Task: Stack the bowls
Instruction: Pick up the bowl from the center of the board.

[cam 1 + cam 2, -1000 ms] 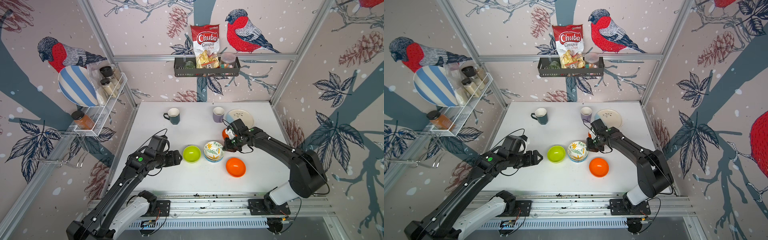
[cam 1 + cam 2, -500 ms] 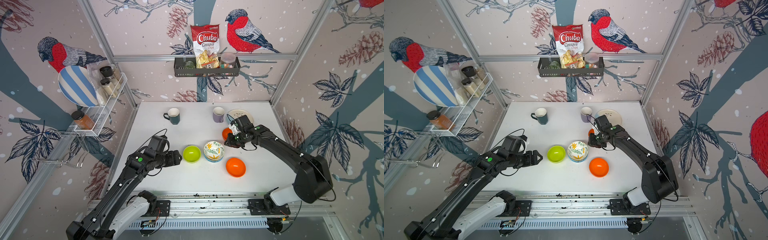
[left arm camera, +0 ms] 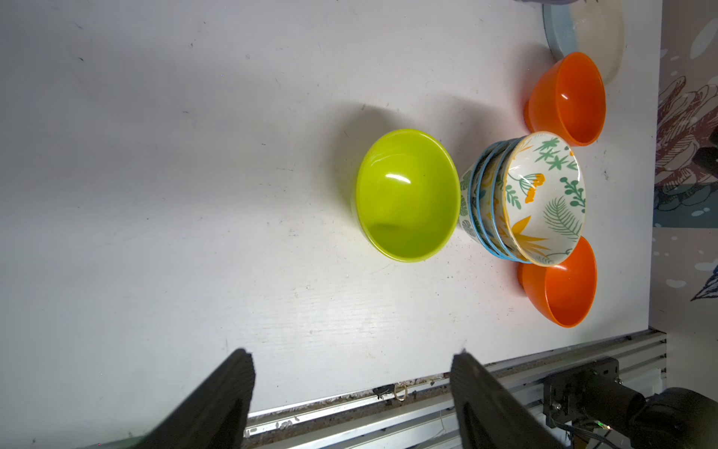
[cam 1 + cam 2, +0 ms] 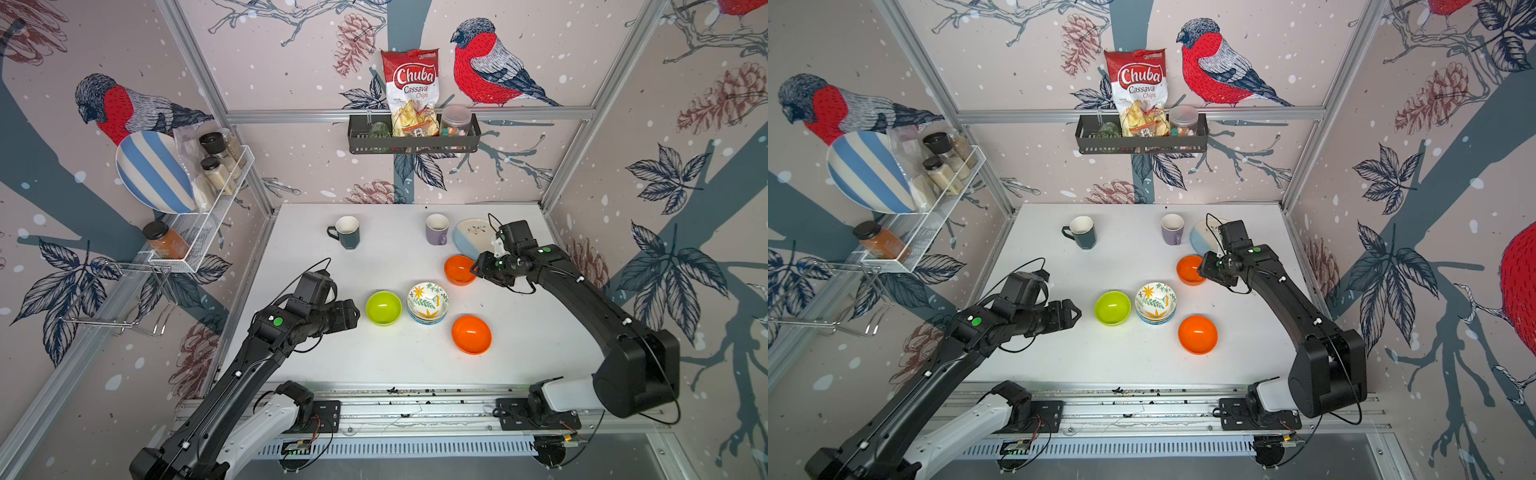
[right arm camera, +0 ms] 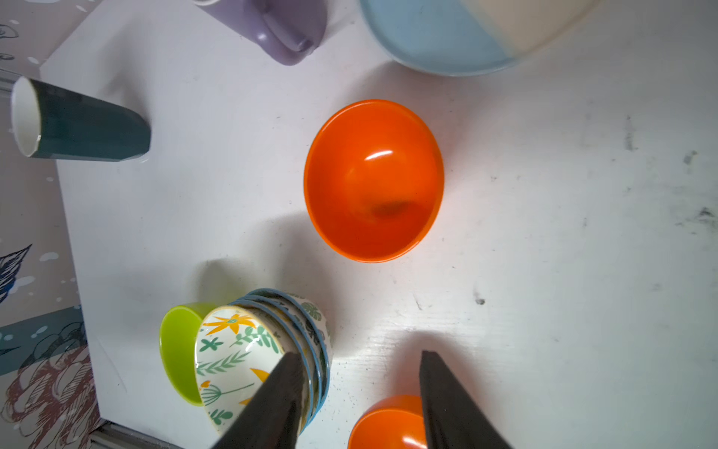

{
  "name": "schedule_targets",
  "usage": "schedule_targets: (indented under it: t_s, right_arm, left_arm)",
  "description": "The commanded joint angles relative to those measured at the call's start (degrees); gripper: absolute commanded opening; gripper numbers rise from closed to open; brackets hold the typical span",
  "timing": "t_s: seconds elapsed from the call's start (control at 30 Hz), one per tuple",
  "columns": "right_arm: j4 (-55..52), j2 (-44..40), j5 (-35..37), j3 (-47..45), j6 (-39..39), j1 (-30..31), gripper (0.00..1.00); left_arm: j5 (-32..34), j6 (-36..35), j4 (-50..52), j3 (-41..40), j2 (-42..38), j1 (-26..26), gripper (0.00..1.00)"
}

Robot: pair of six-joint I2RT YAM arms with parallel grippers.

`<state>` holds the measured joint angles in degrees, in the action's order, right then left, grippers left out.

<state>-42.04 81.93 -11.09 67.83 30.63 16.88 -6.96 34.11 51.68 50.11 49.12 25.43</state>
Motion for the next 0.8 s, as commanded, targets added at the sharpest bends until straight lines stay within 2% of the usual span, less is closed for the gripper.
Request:
schedule_targets:
  t_s: [0.0,0.1,0.47,0.6,0.77]
  right_arm:
    - [-3.0,2.6,6.4,2.1,1.7,-0.5,0.52]
    - [-3.8,6.3,9.1,4.6,2.1,-0.8,0.52]
    - [-2.6,19.1,9.6,10.6,3.1,-1.3,0.47]
    - [-1.9,22.4,8.1,11.7,3.0,-1.2,0.43]
    - [-1.5,24.8,7.7,12.2,2.7,-1.2,0.33]
  left_arm:
    - [1.9,-0.1,0.6,0.5,-0.3,-0.1,0.81]
    - [1.9,-0.2,0.3,0.5,-0.4,-0.1,0.80]
    - [-0.2,-0.5,-0.3,0.2,-0.9,-0.1,0.78]
    - [-0.7,-0.6,-0.5,0.2,-0.9,-0.1,0.77]
    - [-1.0,-0.6,-0.5,0.1,-0.9,-0.1,0.76]
